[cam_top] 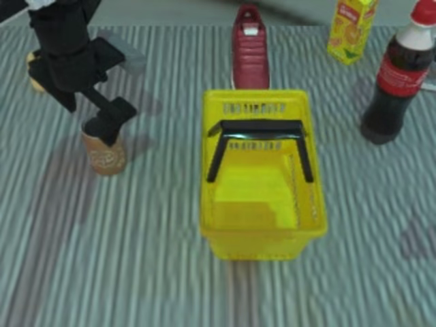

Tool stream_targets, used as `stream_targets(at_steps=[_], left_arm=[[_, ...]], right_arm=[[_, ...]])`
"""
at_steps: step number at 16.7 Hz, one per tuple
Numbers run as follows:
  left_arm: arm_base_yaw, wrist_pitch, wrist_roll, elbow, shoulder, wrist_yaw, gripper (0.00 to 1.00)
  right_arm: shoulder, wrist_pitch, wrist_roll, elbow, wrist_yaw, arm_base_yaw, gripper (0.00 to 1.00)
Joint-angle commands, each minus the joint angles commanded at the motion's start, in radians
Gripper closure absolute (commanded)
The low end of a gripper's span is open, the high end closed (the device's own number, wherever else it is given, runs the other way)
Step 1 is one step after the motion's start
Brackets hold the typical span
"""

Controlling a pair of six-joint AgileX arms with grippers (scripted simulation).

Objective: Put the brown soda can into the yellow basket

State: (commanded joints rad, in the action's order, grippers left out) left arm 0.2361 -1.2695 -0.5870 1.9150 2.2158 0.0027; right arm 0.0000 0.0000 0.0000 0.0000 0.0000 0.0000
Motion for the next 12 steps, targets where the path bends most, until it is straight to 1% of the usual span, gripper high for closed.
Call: stream_targets(at_steps=[3,8,12], left_arm=[[-0.002,0.020,-0.002,-0.019,0.001,0.000,0.00],[-0.001,0.160,-0.001,-0.130,0.028,0.000,0.00],[-0.001,0.179,-0.002,-0.146,0.033,0.000,0.00]], right_arm=[[0.000,0.000,0.000,0.000,0.000,0.000,0.00],[0.000,0.000,0.000,0.000,0.000,0.000,0.00],[0.000,0.000,0.000,0.000,0.000,0.000,0.00]])
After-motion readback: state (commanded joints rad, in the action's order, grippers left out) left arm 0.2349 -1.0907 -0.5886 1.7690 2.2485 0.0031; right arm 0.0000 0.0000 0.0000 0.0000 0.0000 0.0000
